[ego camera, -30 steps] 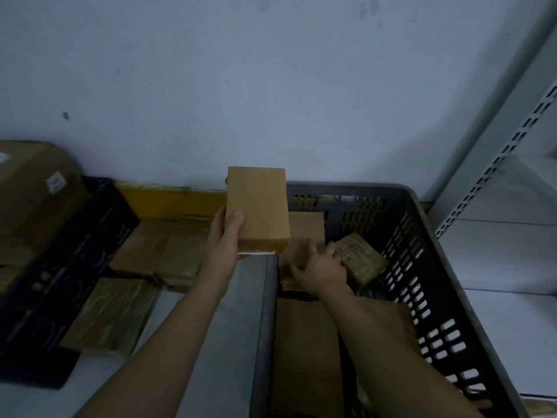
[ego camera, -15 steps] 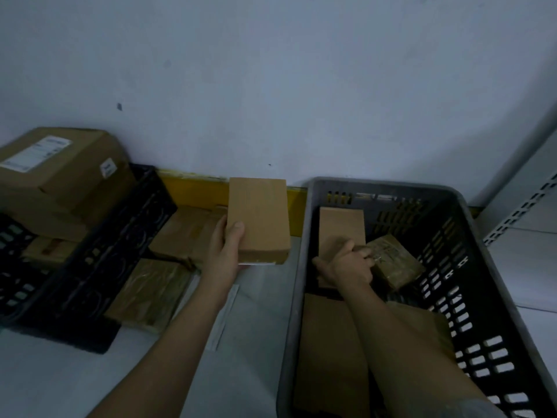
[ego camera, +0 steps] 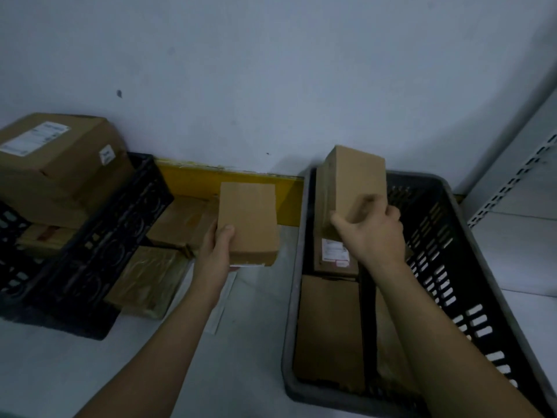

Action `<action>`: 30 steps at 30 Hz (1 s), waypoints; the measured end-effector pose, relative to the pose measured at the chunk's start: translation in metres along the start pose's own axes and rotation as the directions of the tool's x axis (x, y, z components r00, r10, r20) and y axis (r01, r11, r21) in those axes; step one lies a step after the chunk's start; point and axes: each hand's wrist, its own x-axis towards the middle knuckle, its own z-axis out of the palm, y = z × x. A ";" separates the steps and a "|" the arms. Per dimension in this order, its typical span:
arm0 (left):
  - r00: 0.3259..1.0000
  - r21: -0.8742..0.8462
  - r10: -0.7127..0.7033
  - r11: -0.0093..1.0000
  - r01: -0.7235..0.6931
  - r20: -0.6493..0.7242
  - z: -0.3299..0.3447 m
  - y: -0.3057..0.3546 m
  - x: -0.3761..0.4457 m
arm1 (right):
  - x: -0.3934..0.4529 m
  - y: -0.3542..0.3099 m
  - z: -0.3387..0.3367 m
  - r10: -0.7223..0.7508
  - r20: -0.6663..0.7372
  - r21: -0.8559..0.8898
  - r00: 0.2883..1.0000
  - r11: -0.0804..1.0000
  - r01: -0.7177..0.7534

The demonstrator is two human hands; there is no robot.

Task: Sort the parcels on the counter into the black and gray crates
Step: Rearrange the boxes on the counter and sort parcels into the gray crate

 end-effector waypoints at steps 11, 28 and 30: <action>0.999 0.067 0.001 0.998 -0.003 0.035 -0.076 -0.004 0.027 | -0.061 -0.113 0.001 -0.171 -0.143 0.038 0.975 0.983 0.178; 0.989 0.257 -0.069 0.966 0.033 0.133 -0.159 -0.032 0.055 | -0.024 -0.113 0.220 0.223 0.215 -0.358 0.951 0.924 -0.136; 0.986 0.255 -0.082 0.966 0.043 0.146 -0.159 -0.038 0.058 | -0.015 -0.110 0.236 0.229 0.267 -0.366 0.936 0.923 -0.121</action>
